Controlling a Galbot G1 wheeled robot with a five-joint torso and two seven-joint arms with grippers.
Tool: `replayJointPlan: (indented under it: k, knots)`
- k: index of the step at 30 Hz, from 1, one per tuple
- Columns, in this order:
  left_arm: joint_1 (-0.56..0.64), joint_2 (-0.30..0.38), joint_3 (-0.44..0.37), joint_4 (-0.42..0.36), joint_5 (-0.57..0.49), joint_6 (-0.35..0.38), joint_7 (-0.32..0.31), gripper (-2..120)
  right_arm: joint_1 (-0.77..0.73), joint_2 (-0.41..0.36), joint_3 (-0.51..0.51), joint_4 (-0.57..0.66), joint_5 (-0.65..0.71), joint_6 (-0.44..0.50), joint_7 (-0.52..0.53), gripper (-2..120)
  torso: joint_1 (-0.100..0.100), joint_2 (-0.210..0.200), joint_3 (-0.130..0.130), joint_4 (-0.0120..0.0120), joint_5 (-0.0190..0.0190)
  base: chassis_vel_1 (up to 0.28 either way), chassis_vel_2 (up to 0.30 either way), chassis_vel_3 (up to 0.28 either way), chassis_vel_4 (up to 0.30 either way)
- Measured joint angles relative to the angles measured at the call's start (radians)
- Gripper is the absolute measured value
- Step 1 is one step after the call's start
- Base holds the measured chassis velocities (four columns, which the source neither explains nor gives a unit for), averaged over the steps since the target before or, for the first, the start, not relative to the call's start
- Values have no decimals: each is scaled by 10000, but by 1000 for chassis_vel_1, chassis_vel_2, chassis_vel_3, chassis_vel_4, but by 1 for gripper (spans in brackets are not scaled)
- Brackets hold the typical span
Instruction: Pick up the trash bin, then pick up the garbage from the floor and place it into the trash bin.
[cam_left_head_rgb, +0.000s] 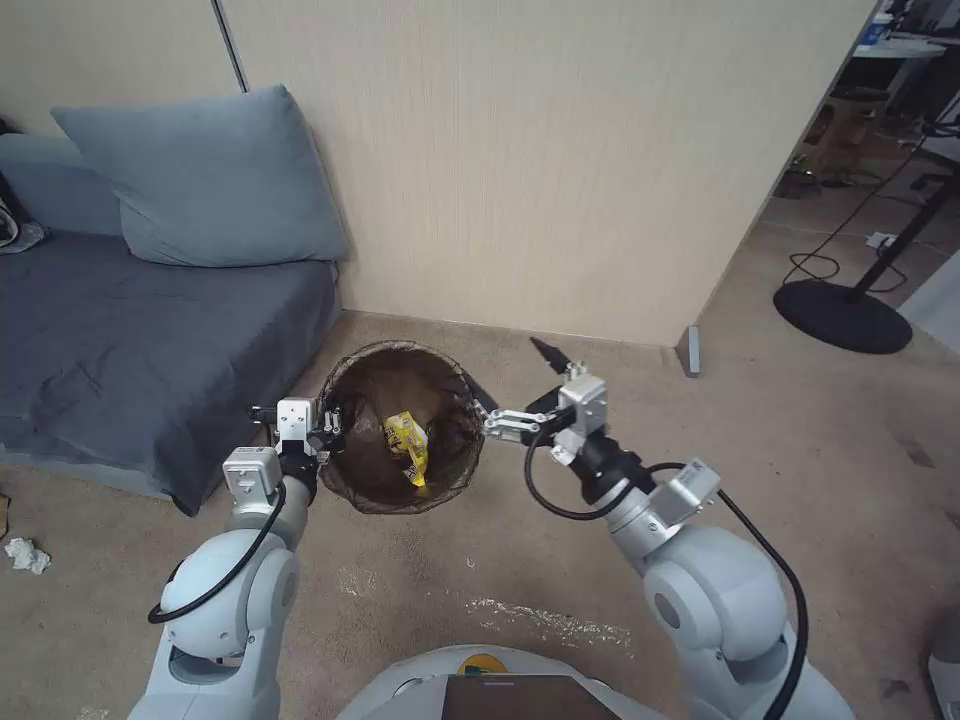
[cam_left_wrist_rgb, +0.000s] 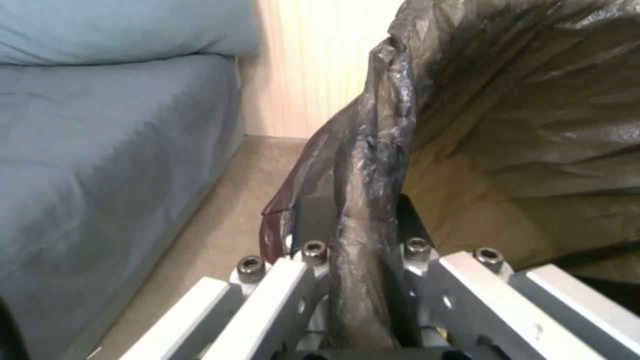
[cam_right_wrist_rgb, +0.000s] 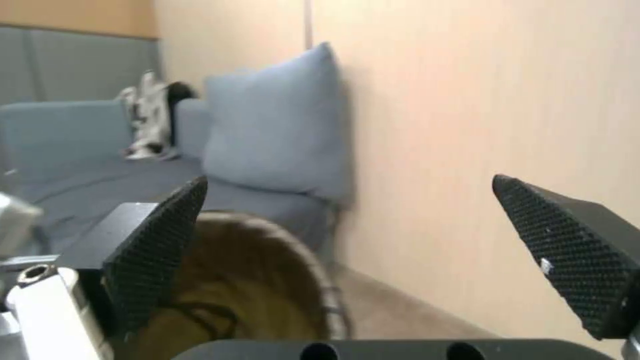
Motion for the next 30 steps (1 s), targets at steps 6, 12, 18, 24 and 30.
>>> replayJointPlan:
  k: [6,12,18,24,30]
  knots:
    - [80,30,-105,-145,-145,-2,-8,3,-545,310,631,-409,-415,1223,844,100,0,0,0,2,-1,0,0,0,0]
    - [130,46,-138,-212,-291,-29,-10,3,-880,677,1623,-1066,-856,2356,1683,100,0,0,0,1,1,0,0,0,0]
    - [183,69,-186,-218,-318,-143,14,3,-1587,858,2275,-1368,-1014,3305,1942,100,0,0,0,-1,0,0,0,0,0]
    - [351,40,-306,-97,466,-851,599,3,-2356,984,2310,-1720,-1702,4445,2868,100,0,0,0,2,0,0,0,0,0]
    - [463,-17,-284,-60,936,-1198,843,3,-3299,1120,2262,-1850,-1738,5177,3097,100,0,0,0,-1,-2,0,0,0,0]
